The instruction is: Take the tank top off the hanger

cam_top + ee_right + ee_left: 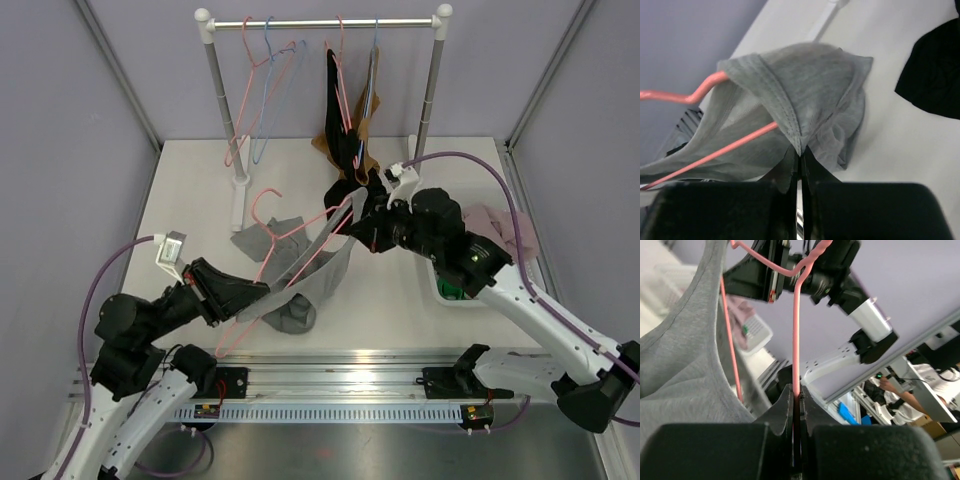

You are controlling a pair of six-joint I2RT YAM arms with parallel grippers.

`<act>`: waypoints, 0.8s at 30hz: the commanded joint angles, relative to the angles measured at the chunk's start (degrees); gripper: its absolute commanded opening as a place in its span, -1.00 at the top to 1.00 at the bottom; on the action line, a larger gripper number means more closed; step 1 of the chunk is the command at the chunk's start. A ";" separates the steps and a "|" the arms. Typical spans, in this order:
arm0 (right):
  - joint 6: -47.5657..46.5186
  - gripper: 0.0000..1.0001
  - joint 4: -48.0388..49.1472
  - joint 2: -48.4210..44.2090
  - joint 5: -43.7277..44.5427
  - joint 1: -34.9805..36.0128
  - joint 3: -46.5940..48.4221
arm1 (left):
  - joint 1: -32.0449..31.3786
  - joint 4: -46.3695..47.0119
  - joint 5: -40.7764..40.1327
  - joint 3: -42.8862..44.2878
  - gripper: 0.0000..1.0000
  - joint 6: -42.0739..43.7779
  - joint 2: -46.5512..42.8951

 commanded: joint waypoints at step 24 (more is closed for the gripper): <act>-4.23 1.00 -11.23 0.93 31.78 -3.37 5.13 | -0.04 -7.44 8.08 2.95 1.00 4.67 2.04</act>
